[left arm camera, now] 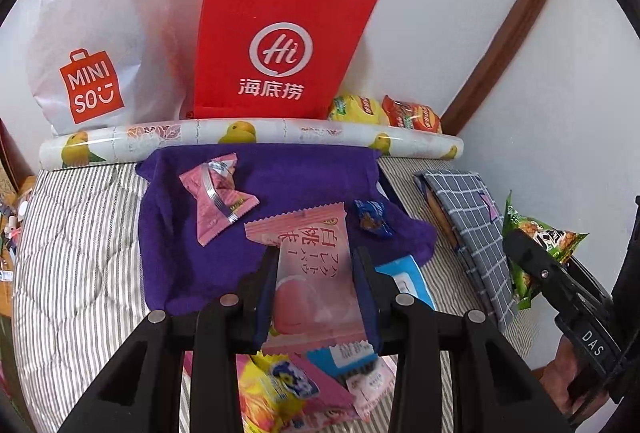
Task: Organize snacks
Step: 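Carry the green chip bag and pale pink pack over the purple towel with both grippers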
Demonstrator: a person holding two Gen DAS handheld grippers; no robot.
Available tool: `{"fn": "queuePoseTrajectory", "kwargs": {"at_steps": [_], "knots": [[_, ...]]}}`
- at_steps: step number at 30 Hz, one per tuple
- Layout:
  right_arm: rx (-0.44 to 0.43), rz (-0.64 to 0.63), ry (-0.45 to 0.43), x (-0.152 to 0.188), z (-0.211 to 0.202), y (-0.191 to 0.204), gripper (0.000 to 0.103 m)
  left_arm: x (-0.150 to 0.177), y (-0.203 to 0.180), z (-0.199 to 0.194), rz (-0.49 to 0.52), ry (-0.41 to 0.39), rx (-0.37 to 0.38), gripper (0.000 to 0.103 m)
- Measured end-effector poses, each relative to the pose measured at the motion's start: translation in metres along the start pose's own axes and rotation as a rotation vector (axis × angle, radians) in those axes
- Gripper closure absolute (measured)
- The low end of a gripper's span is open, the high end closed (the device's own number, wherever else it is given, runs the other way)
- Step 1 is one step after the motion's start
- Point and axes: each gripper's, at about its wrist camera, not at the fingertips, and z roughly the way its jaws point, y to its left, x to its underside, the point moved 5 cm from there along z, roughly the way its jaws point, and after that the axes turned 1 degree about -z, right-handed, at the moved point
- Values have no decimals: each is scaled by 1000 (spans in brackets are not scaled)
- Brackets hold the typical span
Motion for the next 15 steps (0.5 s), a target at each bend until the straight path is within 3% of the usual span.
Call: {"fn": "queuePoseTrajectory", "kwargs": {"at_steps": [15], "knots": [[-24,12,29,-15,59,-9,56,-19,48,38,-102,35,-32,68]]}}
